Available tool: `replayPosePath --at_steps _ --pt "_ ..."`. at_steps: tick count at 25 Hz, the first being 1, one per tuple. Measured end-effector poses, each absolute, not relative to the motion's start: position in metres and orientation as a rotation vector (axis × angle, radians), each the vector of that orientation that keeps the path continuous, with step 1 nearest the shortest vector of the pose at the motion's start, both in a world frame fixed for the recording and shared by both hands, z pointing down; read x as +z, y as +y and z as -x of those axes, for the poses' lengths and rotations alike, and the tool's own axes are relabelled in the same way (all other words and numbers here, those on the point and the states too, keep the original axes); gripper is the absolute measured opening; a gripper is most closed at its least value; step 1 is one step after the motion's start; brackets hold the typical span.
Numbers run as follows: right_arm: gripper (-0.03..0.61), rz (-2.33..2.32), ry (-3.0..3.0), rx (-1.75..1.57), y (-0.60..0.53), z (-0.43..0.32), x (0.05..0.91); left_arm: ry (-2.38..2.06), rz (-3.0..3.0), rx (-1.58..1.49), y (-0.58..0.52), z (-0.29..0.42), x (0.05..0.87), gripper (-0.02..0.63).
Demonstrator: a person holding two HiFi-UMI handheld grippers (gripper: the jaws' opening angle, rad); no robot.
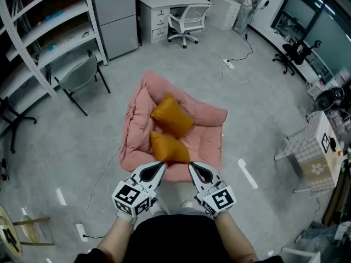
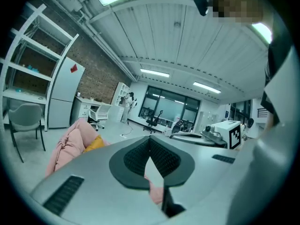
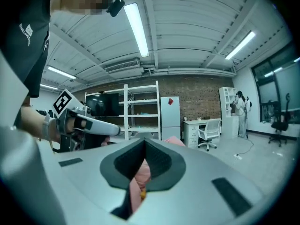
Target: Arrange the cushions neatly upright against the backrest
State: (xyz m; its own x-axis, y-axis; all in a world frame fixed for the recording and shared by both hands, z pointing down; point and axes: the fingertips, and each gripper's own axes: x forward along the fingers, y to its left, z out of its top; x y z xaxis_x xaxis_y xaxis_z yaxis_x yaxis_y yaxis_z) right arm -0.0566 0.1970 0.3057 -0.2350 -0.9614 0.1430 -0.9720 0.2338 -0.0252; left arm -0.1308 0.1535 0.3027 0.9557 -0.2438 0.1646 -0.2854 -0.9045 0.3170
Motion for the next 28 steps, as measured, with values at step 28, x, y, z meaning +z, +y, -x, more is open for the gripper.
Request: replayPosePath --at_steps 28 --pt "0.008 -1.973 -2.358 0.093 0.228 -0.014 0.296 -0.394 -2.84 0.207 0.193 0.074 0.293 0.012"
